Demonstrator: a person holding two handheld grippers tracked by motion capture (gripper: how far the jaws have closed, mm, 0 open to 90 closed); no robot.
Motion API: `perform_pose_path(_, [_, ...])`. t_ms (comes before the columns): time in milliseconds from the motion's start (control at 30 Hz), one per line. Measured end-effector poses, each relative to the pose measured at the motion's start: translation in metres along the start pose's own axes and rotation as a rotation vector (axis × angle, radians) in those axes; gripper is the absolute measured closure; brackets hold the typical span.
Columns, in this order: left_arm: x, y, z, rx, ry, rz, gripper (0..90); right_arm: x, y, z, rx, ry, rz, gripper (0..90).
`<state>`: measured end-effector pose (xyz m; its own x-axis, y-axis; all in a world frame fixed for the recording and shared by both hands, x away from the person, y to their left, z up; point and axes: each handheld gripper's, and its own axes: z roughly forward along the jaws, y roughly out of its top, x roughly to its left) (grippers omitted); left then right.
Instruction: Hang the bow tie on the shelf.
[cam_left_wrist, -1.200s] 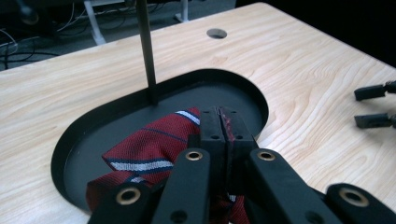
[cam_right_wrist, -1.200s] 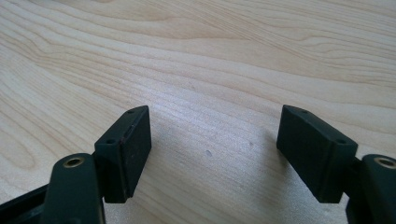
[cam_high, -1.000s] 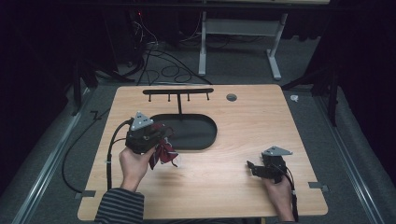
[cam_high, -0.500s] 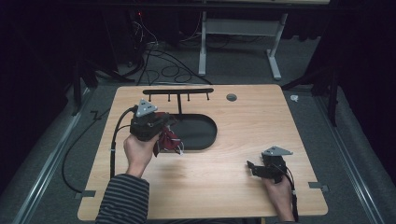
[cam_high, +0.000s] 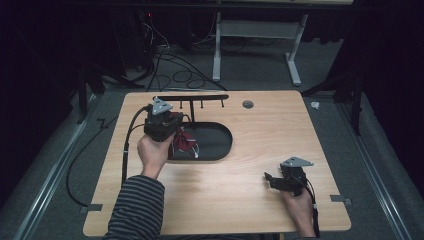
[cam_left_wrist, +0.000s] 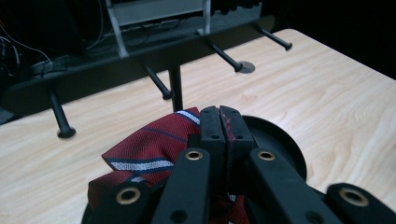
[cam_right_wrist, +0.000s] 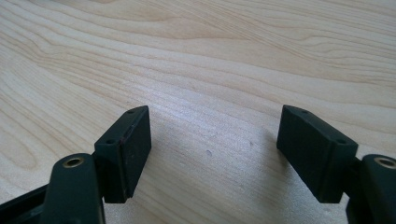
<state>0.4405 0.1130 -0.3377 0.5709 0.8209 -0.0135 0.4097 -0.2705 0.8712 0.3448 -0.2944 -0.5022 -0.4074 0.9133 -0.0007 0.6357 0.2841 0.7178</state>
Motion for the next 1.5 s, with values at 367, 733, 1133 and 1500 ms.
perform_pose_path(367, [0.013, 0.013, 0.010, -0.011, 0.051, -0.038, 88.9, 0.000, 0.000, 0.000, -0.003, 0.000, -0.001, 27.6])
perform_pose_path(733, [0.019, 0.018, 0.024, 0.001, 0.113, -0.034, 88.5, 0.000, 0.000, 0.000, -0.001, 0.001, -0.002, 27.7])
perform_pose_path(1133, [0.022, 0.015, 0.034, 0.042, 0.164, -0.017, 87.4, 0.000, 0.000, 0.000, -0.001, 0.001, -0.002, 27.7])
perform_pose_path(1500, [0.024, 0.013, 0.036, 0.064, 0.142, -0.035, 86.1, 0.000, 0.000, 0.000, -0.001, 0.001, -0.002, 27.7])
